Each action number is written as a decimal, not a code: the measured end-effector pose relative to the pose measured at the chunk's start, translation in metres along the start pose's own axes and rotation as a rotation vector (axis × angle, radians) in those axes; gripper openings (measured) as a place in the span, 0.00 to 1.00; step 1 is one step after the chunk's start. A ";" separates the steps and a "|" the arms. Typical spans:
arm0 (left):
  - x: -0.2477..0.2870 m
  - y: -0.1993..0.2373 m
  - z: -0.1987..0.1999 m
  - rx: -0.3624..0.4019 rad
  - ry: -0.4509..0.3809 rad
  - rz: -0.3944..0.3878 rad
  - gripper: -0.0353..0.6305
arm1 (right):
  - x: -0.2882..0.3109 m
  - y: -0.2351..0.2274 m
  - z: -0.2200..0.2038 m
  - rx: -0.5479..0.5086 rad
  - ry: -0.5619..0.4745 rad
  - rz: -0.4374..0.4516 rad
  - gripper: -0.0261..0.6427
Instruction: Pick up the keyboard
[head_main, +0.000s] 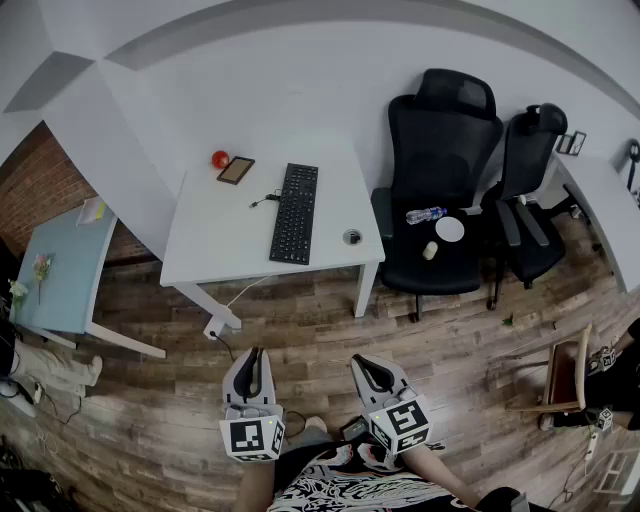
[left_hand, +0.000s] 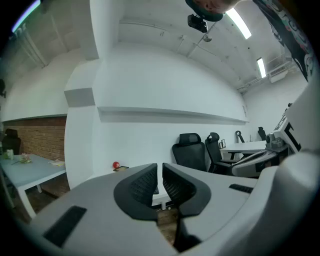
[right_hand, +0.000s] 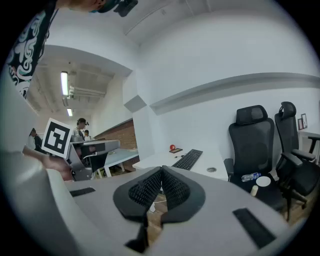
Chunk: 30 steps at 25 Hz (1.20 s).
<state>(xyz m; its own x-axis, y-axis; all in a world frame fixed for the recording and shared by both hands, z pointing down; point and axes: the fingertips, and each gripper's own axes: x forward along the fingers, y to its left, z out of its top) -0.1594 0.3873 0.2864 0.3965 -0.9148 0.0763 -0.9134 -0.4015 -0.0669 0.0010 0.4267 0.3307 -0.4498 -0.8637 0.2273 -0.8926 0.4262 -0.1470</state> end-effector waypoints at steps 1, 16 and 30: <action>-0.002 0.001 0.001 -0.008 0.003 0.001 0.12 | -0.001 0.000 0.001 0.000 0.000 -0.002 0.08; -0.017 -0.023 0.002 -0.070 0.002 -0.027 0.12 | -0.031 -0.018 0.001 0.050 -0.036 -0.022 0.08; 0.010 -0.010 0.003 -0.187 -0.035 -0.035 0.10 | -0.020 -0.066 0.007 0.158 -0.111 -0.042 0.08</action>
<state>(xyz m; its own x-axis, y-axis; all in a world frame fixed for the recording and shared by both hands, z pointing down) -0.1464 0.3820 0.2851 0.4283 -0.9028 0.0404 -0.8989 -0.4210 0.1216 0.0694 0.4140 0.3290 -0.3988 -0.9078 0.1300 -0.8905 0.3494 -0.2914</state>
